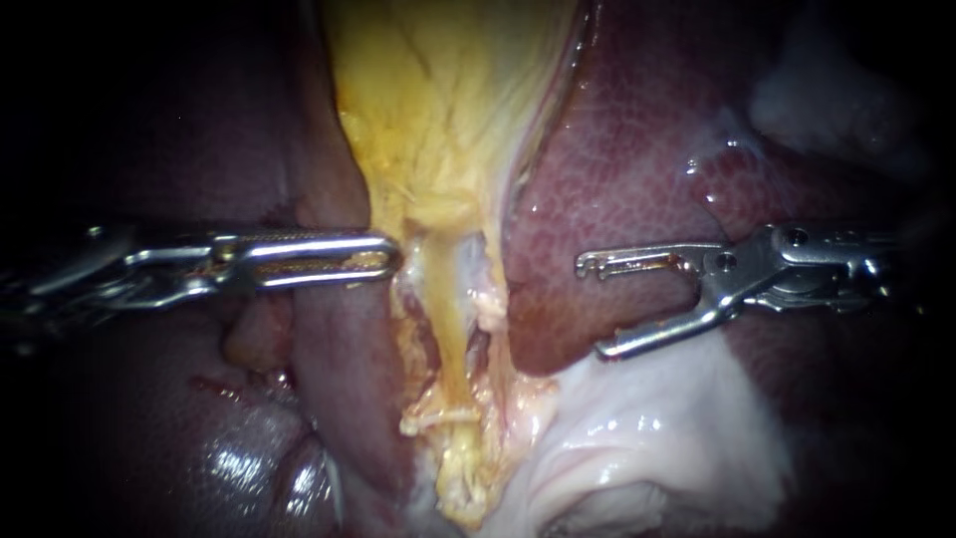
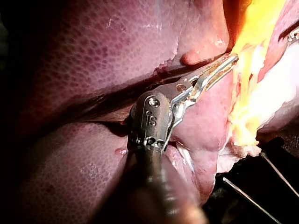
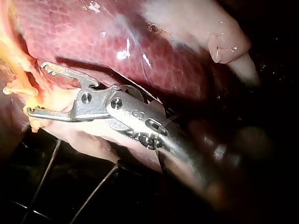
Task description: Going back first clip left tube
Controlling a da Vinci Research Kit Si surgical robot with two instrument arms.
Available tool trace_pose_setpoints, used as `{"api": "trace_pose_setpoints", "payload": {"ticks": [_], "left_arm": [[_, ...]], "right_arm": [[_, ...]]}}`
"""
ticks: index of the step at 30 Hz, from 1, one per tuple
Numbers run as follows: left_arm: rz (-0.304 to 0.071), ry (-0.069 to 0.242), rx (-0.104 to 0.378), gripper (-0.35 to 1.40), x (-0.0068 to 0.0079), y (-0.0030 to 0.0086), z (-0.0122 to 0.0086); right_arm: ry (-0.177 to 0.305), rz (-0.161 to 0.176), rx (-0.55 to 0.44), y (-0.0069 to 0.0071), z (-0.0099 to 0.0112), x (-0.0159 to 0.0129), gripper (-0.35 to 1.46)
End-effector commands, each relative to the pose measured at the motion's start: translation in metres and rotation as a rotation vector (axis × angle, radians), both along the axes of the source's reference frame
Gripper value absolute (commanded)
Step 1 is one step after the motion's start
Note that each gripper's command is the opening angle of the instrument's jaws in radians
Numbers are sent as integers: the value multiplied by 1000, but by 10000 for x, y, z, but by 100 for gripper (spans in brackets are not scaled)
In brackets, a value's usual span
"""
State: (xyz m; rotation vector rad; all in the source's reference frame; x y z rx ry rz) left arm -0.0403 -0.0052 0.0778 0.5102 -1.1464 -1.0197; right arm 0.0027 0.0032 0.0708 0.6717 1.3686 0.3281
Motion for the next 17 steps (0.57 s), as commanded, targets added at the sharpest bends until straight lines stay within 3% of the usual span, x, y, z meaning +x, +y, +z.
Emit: {"api": "trace_pose_setpoints", "payload": {"ticks": [1, 17], "left_arm": [[0, 2, 1, -35, 0, 0, 0], [9, 3, 3, -35, -5, -1, 1]], "right_arm": [[0, 0, 0, 0, -1, 0, 60], [0, 1, 0, -1, -3, 2, 60]]}}
